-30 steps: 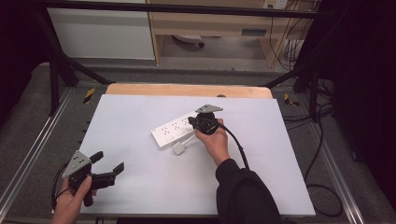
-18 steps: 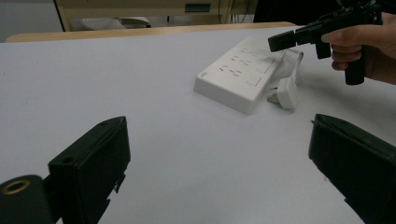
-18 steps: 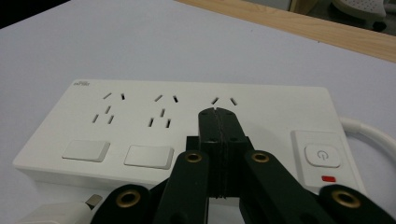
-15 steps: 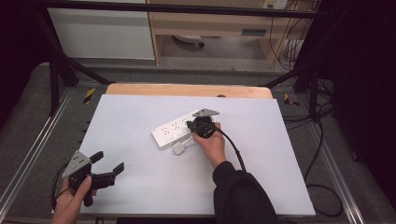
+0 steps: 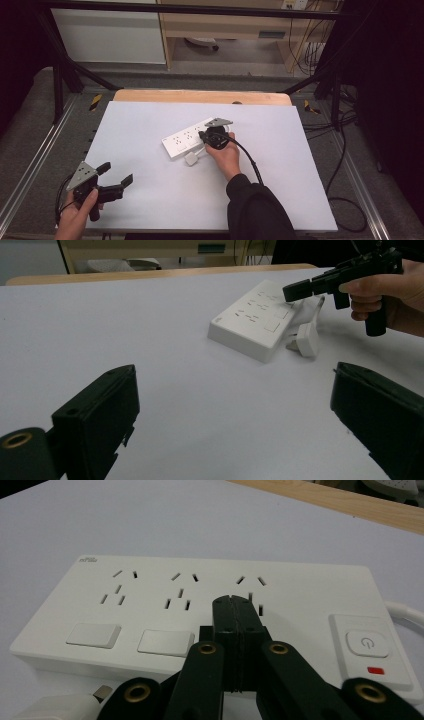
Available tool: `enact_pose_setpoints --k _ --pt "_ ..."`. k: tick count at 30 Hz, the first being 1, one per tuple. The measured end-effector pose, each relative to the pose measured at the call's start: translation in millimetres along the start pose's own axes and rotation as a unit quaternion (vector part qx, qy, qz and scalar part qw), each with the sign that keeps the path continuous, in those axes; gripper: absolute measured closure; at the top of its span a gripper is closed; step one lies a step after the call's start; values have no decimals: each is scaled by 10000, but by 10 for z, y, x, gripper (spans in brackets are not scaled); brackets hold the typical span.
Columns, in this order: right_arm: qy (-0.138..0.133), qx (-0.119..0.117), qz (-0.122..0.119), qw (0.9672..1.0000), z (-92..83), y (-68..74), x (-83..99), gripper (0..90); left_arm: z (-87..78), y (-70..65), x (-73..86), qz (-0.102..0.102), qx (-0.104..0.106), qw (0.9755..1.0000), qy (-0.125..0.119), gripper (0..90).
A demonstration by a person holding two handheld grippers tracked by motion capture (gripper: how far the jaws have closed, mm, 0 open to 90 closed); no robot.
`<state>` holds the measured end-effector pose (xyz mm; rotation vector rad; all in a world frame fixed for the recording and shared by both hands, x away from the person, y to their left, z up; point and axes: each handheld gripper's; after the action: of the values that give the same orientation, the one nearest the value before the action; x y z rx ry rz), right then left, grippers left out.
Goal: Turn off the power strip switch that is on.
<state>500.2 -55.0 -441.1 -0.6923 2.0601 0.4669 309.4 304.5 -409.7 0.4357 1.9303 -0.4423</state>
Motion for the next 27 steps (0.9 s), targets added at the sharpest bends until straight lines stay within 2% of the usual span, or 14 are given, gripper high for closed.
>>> enact_pose_setpoints --k 27 --pt "-95 29 -14 9999 -1 35 64 900 2 -3 3 -8 -3 10000 22 53"
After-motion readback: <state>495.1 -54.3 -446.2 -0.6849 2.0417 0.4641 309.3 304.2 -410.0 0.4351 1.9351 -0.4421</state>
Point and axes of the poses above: each handheld gripper's, and its own axes: z roughly forward along the jaws, x roughly out of its underside, y roughly to its left
